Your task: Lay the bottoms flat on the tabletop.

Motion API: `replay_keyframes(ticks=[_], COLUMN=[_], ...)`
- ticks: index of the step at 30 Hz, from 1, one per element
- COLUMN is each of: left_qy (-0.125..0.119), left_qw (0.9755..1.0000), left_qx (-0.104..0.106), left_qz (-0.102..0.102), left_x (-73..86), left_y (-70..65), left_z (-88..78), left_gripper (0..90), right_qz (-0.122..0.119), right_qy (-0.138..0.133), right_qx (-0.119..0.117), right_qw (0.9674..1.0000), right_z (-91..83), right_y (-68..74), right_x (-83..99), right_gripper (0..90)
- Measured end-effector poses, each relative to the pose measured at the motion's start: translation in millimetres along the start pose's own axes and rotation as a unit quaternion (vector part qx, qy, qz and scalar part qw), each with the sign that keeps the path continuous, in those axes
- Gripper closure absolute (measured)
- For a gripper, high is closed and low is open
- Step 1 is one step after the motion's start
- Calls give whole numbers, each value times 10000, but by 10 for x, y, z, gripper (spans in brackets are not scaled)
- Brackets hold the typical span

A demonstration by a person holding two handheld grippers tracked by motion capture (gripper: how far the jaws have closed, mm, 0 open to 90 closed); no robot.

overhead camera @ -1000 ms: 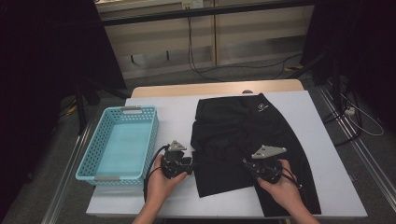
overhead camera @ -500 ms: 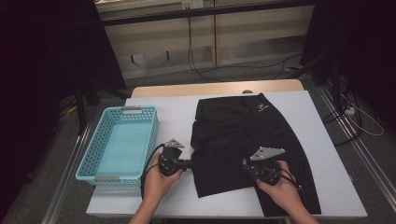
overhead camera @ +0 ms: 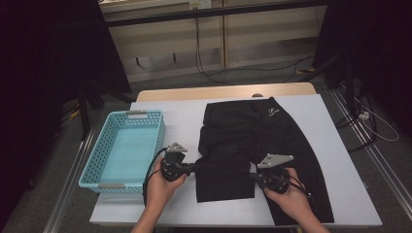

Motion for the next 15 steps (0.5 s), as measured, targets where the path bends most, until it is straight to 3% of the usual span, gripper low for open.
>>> replay_keyframes(ticks=[3,5,7,9,12,15], left_qy=[-37,-54,-168,-251,-363,-382], left_qw=[9998,9998,9996,9991,9982,9980], left_qx=[-139,-157,-190,-262,-343,-342], left_qz=[153,117,100,208,343,361], left_x=[0,5,-2,-17,-37,-47], left_y=[21,27,29,27,22,22], left_z=[14,13,9,1,-16,-21], left_gripper=[821,716,549,404,301,232], right_qz=[-15,-144,-178,-319,-461,-609], right_qy=[-28,-128,-332,-504,-628,-628], right_qx=[100,198,222,148,-53,-290], right_qw=[9999,9996,9990,9981,9969,9957], right_z=[-2,-26,-61,-88,-99,-83], right_y=[-26,-28,-10,42,168,293], right_x=[8,-4,-32,-67,-107,-123], right_gripper=[841,788,715,636,546,521])
Point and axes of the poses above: each handheld gripper's, and its own axes: z roughly forward along the jaws, x roughly out of its underside, y roughly to its left, the point moved 1 cm from there along z, roughly forward along the jaws, and after that the axes turned 14 degrees about x, right-handed, at the moved point
